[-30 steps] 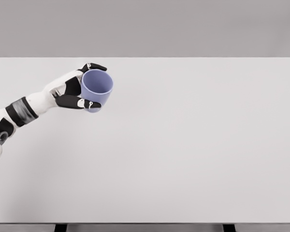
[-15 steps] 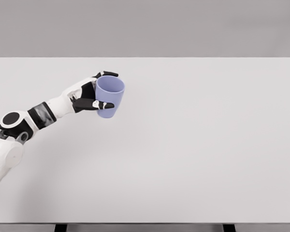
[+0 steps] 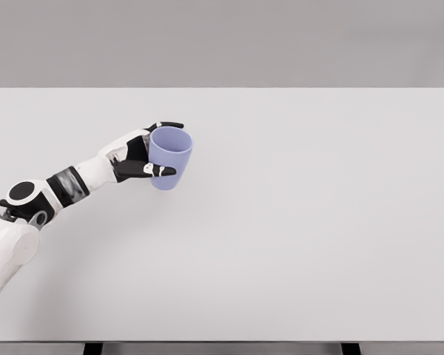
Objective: Flip the cup with left arm and place it on the table
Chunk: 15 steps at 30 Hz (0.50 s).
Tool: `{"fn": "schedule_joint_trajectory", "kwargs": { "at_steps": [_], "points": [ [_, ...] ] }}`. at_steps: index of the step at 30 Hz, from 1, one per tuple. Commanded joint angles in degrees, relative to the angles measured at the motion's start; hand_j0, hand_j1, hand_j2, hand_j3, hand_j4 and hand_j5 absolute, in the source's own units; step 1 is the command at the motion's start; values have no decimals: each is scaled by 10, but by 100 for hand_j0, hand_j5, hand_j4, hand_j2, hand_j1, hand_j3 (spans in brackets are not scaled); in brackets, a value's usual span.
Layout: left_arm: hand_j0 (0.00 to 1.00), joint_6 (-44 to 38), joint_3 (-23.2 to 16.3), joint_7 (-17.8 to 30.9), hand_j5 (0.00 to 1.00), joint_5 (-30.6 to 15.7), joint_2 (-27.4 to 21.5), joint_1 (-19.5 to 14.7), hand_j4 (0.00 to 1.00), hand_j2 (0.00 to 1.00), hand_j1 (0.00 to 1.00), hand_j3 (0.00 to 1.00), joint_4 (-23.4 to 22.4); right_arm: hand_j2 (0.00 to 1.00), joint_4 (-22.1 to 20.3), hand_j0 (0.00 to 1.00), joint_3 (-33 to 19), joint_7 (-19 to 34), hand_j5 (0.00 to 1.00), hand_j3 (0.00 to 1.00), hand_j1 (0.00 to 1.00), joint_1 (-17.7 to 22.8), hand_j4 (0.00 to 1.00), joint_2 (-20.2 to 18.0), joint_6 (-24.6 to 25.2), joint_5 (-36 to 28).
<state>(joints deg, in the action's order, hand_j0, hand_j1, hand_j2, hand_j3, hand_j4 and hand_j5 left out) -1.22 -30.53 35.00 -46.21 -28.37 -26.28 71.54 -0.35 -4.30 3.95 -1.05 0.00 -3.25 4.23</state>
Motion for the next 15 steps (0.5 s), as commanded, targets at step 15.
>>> {"fn": "schedule_joint_trajectory", "kwargs": {
  "at_steps": [15],
  "points": [
    [96,-4,1,0,96,-4,1,4,96,96,96,96,1,100,0,100,0,0,100,100,100,0,100,0,0,0]
  ]
}}
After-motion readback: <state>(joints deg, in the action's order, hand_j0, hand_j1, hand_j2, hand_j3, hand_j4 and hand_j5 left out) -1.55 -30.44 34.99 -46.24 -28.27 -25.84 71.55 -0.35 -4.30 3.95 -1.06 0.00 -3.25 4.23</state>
